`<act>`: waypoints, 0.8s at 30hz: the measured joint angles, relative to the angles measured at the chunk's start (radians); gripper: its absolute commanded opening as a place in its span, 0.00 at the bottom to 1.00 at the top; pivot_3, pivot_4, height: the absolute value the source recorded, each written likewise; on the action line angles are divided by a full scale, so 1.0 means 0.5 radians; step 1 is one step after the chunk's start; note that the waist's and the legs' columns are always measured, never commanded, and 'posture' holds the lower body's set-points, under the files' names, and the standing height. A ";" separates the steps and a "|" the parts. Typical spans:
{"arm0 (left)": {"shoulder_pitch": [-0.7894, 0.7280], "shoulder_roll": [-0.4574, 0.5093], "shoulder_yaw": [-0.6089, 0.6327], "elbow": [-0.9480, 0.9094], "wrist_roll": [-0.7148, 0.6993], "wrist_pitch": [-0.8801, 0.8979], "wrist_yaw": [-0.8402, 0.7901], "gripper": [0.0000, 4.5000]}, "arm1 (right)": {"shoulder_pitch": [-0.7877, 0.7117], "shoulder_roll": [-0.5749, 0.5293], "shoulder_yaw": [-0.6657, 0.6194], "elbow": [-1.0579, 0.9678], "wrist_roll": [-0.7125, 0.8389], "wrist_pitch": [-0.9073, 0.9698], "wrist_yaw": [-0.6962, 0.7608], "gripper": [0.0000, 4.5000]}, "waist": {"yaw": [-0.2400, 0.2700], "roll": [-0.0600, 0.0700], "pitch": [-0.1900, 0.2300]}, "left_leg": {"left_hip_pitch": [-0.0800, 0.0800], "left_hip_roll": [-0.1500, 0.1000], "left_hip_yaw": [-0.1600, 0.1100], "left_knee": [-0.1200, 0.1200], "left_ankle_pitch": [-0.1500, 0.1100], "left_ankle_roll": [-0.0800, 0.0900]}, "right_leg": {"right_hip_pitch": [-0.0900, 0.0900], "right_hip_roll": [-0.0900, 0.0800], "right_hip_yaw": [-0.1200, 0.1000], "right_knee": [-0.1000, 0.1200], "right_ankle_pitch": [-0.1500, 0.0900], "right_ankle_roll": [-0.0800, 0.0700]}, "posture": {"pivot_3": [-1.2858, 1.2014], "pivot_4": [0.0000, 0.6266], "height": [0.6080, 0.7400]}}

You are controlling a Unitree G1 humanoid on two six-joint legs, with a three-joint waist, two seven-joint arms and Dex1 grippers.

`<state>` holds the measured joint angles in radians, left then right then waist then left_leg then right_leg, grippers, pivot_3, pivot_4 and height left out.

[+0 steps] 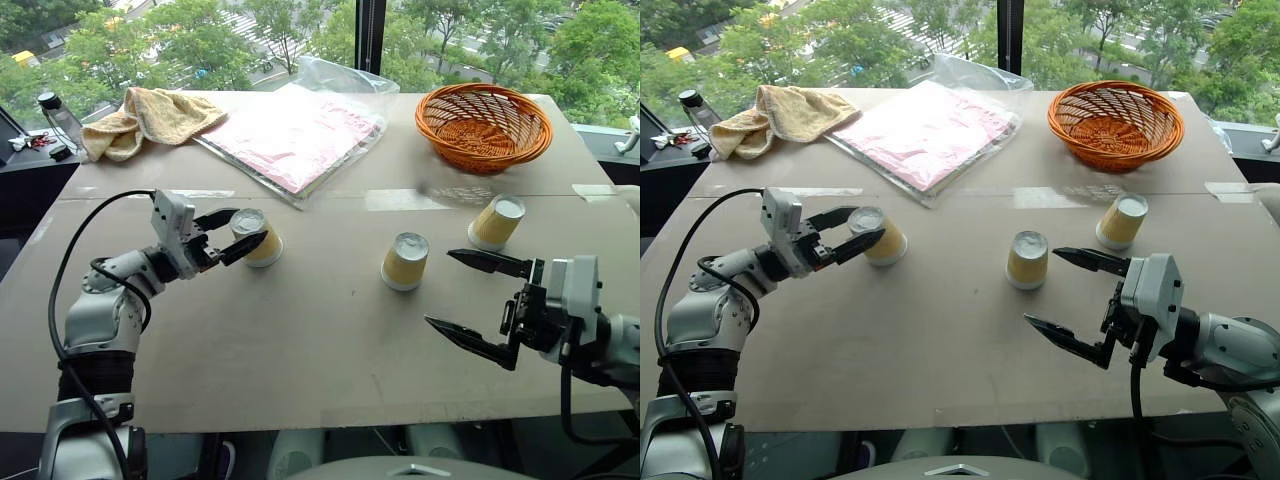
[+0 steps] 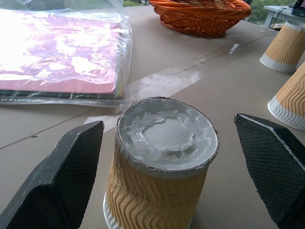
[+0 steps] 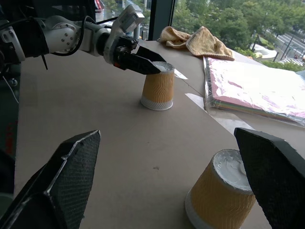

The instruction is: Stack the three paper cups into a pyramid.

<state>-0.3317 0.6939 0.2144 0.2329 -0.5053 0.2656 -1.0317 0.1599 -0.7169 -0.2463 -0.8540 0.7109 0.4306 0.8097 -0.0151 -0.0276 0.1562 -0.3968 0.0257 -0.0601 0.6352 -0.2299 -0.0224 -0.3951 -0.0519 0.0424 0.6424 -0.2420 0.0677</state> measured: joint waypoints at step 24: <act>-0.281 -0.316 -0.461 -0.257 0.015 0.098 -0.347 0.67 | 0.312 0.031 -0.069 -0.092 -0.071 -0.099 -0.164 1.00 | -0.002 -0.001 0.001 | 0.000 -0.001 0.000 0.002 0.000 0.000 | 0.002 0.000 0.001 0.000 0.000 0.001 | 0.52 0.24 1.00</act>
<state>-0.4723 0.5360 -0.0160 0.1046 -0.4978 0.3144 -1.2053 0.3161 -0.7012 -0.2806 -0.9002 0.6753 0.3809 0.7278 -0.0162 -0.0282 0.1565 -0.3968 0.0252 -0.0602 0.6363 -0.2299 -0.0223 -0.3942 -0.0518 0.0431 0.6424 -0.2418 0.0681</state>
